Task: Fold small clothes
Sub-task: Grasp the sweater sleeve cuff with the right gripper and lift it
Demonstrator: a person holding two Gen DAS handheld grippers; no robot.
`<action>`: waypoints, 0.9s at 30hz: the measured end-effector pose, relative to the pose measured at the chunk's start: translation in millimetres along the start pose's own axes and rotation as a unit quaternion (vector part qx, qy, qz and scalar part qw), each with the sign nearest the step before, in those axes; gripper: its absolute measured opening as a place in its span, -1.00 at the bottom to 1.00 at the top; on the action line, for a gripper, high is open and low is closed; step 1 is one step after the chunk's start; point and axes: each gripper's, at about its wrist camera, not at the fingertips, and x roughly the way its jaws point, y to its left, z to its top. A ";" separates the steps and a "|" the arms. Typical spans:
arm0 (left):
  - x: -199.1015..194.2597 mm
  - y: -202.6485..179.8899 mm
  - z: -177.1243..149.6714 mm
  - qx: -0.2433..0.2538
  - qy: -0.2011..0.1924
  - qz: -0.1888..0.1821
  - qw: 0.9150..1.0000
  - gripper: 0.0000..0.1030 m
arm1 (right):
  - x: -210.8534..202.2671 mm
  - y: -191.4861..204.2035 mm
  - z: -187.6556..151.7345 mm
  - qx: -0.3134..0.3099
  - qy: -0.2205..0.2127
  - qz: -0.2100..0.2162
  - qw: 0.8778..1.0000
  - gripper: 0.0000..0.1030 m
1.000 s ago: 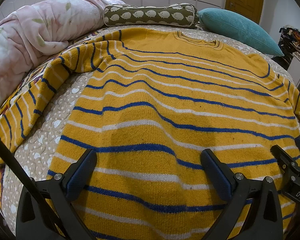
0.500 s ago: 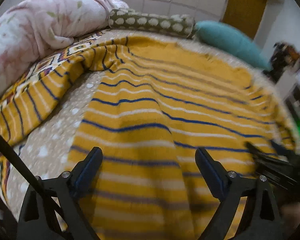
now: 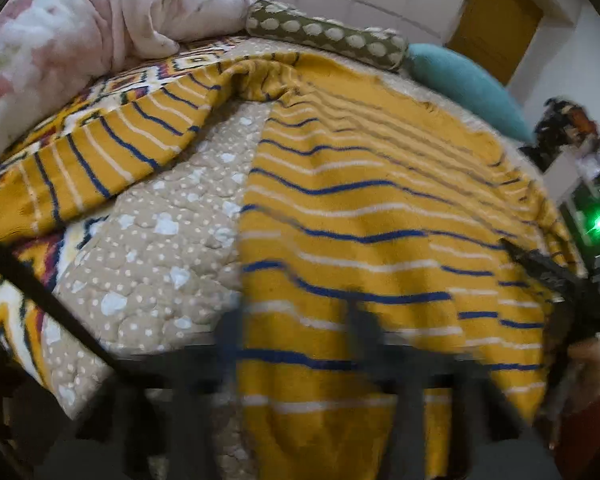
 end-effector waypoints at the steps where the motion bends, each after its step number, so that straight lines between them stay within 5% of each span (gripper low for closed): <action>1: 1.8 0.4 -0.5 -0.006 0.008 -0.012 1.000 -0.84 | -2.0 -1.5 0.6 0.005 0.000 0.005 1.000 0.97; 3: -5.2 3.8 -2.9 -0.018 0.003 -0.015 1.000 -0.85 | -19.4 -12.5 0.2 0.038 -0.018 0.032 0.999 0.37; 4: -10.7 5.8 -5.6 -0.021 0.002 -0.015 1.000 -0.85 | -30.4 -20.1 -1.5 0.060 -0.026 0.058 0.996 0.27; 6: -23.7 12.7 -11.2 -0.027 -0.002 -0.011 1.000 -0.85 | -54.0 -37.9 -7.1 0.095 -0.036 0.097 0.990 0.26; 12: -52.4 30.2 -33.9 -0.052 0.002 -0.037 0.998 -0.84 | -98.1 -68.4 -46.3 0.087 -0.029 0.067 0.993 0.25; 18: -78.5 19.0 -35.8 -0.013 -0.027 -0.025 0.999 -0.82 | -135.6 -105.8 -72.6 0.092 -0.082 -0.053 0.991 0.27; 22: -96.3 17.6 -36.7 0.002 -0.052 -0.019 0.998 -0.40 | -126.5 -136.5 -76.6 0.100 -0.066 -0.110 0.987 0.37; 26: -99.7 9.0 -29.8 0.007 -0.059 -0.024 0.998 -0.36 | -93.7 -156.8 -75.5 0.112 -0.028 -0.087 0.990 0.35; 27: -99.8 6.1 -28.4 0.007 -0.058 -0.025 0.998 -0.36 | -90.1 -160.6 -73.1 0.119 -0.025 -0.068 0.990 0.02</action>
